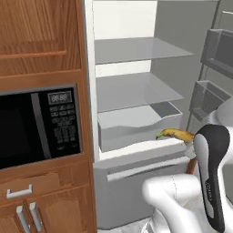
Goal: Place the cold items (banana and pear) from the fridge in one tupperware on the dining counter. Place the warm items (hot dog and kebab skewer) in the stove area in another tupperware.
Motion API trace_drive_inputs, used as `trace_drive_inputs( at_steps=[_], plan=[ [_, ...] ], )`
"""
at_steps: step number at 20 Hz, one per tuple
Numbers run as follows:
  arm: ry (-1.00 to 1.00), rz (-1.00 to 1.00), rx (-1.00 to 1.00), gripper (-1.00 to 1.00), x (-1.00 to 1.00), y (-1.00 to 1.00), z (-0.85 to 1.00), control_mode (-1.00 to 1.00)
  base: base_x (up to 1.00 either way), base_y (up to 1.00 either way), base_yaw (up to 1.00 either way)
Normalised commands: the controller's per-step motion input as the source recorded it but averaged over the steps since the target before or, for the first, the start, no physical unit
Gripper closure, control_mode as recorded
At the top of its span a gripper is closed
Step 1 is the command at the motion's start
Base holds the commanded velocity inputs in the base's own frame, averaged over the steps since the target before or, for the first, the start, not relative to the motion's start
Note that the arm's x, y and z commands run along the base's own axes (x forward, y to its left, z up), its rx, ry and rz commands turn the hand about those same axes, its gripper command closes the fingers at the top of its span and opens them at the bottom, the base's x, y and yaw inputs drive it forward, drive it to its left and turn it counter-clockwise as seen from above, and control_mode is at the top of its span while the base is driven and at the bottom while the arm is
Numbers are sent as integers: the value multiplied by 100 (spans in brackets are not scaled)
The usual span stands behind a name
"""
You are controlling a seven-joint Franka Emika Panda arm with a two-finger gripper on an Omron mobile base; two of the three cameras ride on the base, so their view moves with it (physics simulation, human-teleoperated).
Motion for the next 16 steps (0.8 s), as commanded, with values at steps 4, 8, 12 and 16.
trace_drive_inputs(
  at_steps=[4,8,12,16],
  plan=[
    [0,0,0,100,0,0,0,100,-91,0,30],
    [0,0,0,100,0,0,0,100,-89,0,39],
    [0,0,0,100,0,0,0,100,-97,0,40],
    [0,0,0,100,0,0,0,100,-100,0,41]
  ],
)
